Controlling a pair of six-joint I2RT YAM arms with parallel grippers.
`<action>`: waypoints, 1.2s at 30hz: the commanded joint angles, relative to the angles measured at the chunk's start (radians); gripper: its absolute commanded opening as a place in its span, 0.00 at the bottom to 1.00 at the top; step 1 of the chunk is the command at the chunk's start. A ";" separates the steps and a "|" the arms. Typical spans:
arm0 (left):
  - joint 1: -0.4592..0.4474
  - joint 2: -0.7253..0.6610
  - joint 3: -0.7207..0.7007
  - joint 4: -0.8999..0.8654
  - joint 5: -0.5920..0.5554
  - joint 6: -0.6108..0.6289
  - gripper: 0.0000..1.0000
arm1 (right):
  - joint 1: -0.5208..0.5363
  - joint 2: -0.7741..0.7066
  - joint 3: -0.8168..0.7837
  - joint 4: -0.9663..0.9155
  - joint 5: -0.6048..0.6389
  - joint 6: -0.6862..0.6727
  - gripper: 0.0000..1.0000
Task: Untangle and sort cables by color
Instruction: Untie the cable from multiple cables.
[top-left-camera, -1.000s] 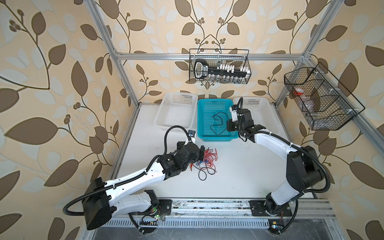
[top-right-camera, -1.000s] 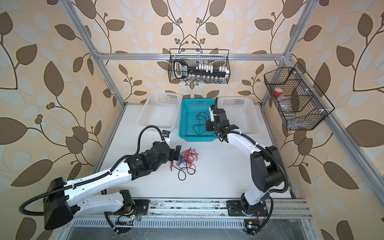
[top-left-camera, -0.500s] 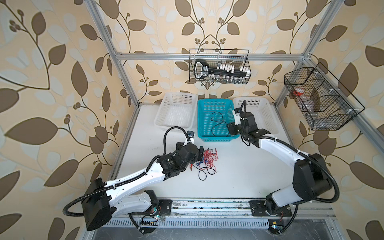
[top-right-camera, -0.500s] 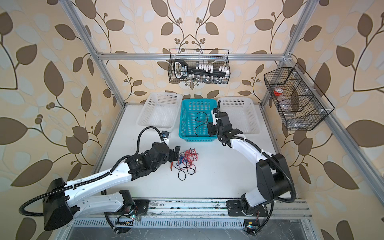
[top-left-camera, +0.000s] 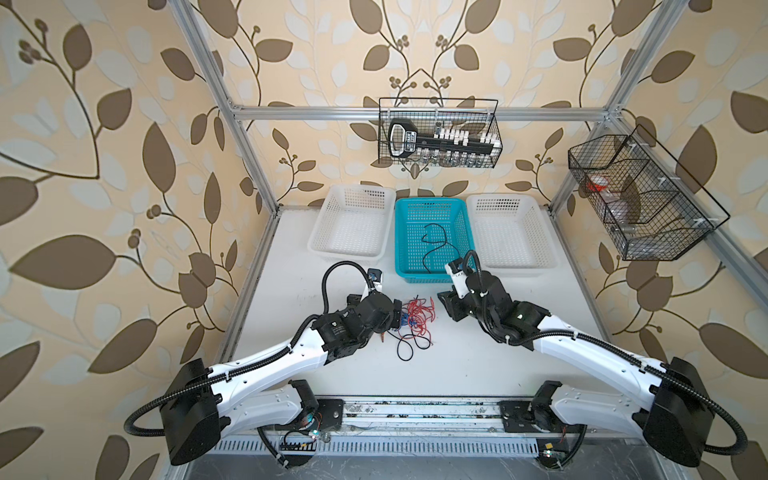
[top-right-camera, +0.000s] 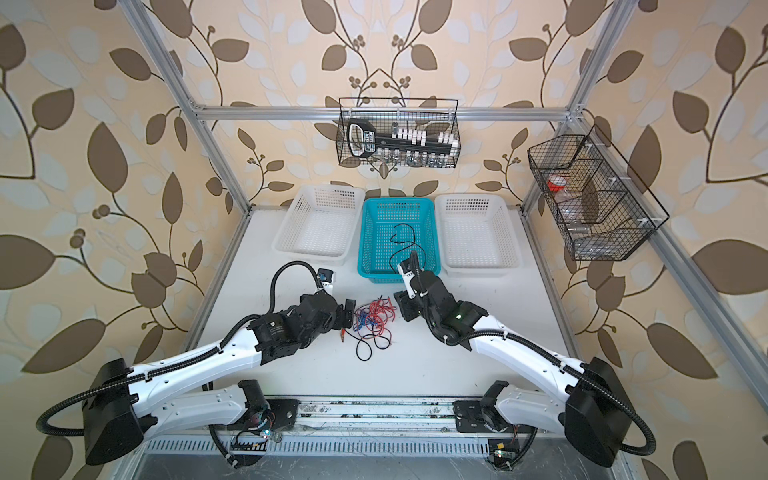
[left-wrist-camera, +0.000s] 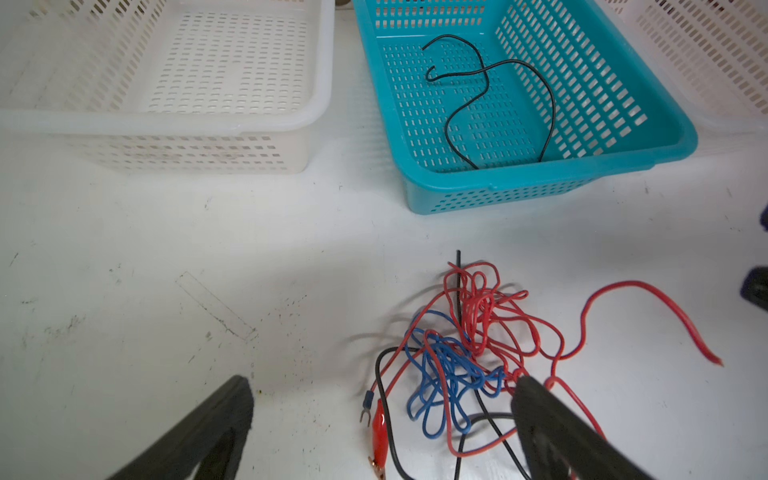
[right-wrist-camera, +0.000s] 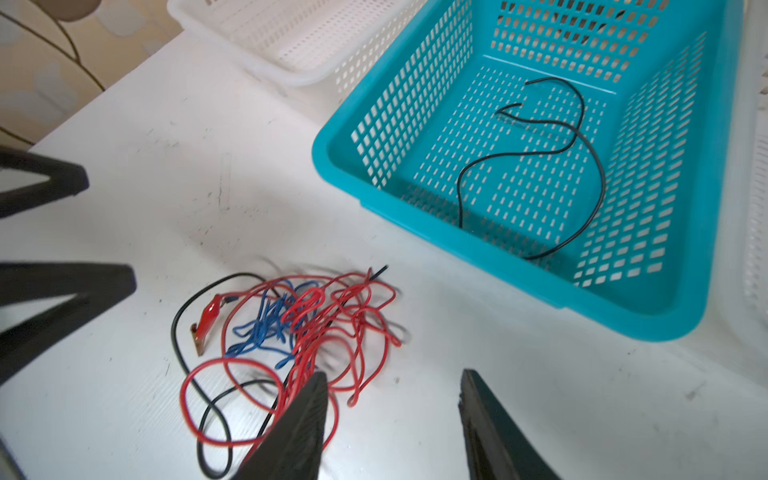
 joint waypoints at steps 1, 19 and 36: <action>0.008 -0.032 0.002 -0.036 0.001 -0.060 0.99 | 0.059 -0.027 -0.033 -0.037 0.058 0.062 0.53; 0.016 -0.029 -0.027 -0.061 0.010 -0.180 0.99 | 0.218 0.162 -0.068 0.107 0.058 0.157 0.70; 0.066 -0.039 -0.134 0.024 0.120 -0.216 0.99 | 0.122 0.181 -0.086 0.147 0.002 0.117 0.03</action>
